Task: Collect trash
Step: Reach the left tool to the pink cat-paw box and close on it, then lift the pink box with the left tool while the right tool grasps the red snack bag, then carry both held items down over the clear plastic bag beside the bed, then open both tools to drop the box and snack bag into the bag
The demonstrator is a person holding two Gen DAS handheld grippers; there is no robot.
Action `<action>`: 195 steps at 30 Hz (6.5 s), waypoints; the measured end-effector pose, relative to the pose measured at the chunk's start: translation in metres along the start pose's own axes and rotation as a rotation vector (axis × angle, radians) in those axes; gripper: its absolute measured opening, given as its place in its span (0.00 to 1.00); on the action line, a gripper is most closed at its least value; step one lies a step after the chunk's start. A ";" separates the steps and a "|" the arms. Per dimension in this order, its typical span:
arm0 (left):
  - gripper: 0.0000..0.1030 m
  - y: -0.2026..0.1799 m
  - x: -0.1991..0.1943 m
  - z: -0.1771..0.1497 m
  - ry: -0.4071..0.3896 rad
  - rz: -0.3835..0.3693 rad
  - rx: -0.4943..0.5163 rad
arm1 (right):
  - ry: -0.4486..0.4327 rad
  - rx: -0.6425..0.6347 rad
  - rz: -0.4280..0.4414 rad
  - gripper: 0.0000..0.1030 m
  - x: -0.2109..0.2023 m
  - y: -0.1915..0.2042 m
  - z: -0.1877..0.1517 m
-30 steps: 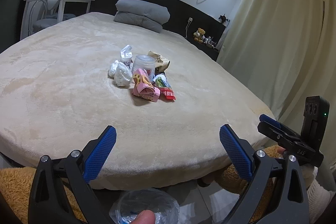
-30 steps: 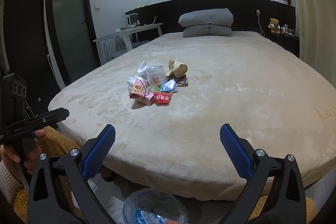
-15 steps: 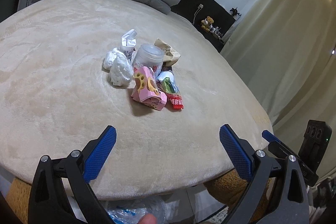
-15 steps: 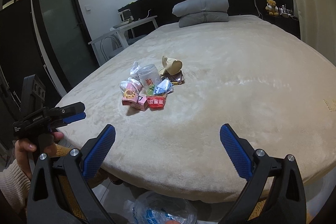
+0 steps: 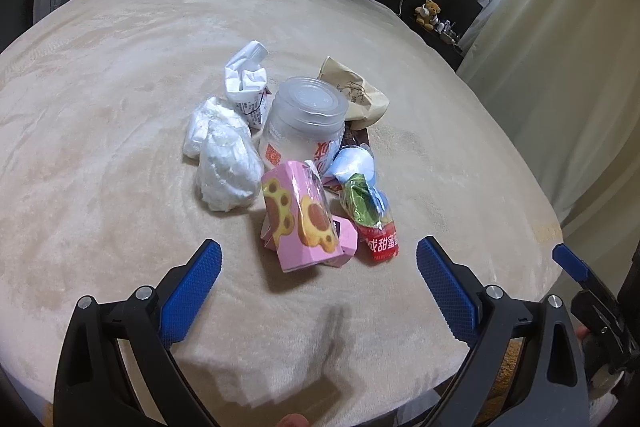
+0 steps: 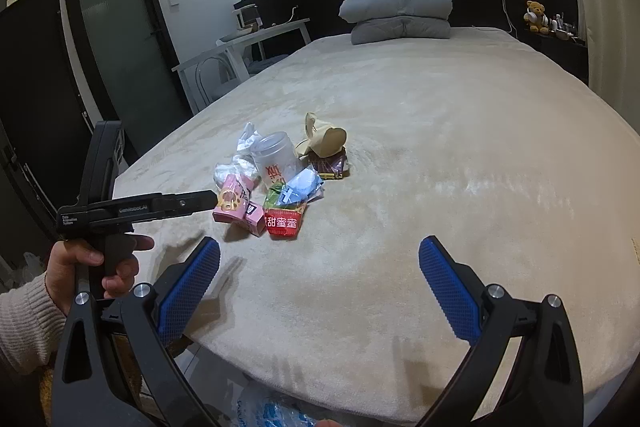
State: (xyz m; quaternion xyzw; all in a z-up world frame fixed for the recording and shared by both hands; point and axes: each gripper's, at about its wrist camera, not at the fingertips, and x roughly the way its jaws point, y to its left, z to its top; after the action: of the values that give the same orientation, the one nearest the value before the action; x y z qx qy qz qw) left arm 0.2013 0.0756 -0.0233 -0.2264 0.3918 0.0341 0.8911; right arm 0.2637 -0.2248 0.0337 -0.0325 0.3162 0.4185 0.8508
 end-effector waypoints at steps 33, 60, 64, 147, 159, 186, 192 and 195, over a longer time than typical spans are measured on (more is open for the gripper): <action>0.29 0.000 -0.002 0.013 -0.054 -0.012 0.075 | 0.094 -0.044 0.006 0.96 0.063 0.016 0.015; 0.29 0.035 -0.067 0.010 -0.181 -0.094 0.068 | 0.215 0.160 0.012 0.83 0.174 0.021 0.023; 0.29 0.038 -0.068 0.011 -0.184 -0.099 0.059 | 0.218 0.153 0.012 0.67 0.185 0.023 0.027; 0.29 -0.035 -0.068 -0.212 0.073 -0.182 0.146 | 0.222 0.248 0.044 0.50 -0.029 0.052 -0.159; 0.29 -0.005 -0.002 -0.226 0.343 -0.111 -0.005 | 0.505 0.387 0.052 0.50 0.045 0.041 -0.182; 0.29 0.009 0.050 -0.257 0.646 -0.006 -0.085 | 0.783 0.585 0.004 0.50 0.105 0.021 -0.224; 0.51 0.006 0.048 -0.255 0.638 0.010 -0.061 | 0.755 0.580 0.013 0.53 0.101 0.021 -0.221; 0.58 0.009 0.047 -0.252 0.618 0.014 -0.074 | 0.748 0.607 0.007 0.62 0.100 0.016 -0.221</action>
State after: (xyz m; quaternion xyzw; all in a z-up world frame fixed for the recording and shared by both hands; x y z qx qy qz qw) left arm 0.0593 -0.0301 -0.2087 -0.2557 0.6444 -0.0157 0.7205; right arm 0.1839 -0.2155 -0.1958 0.0701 0.7084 0.2699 0.6485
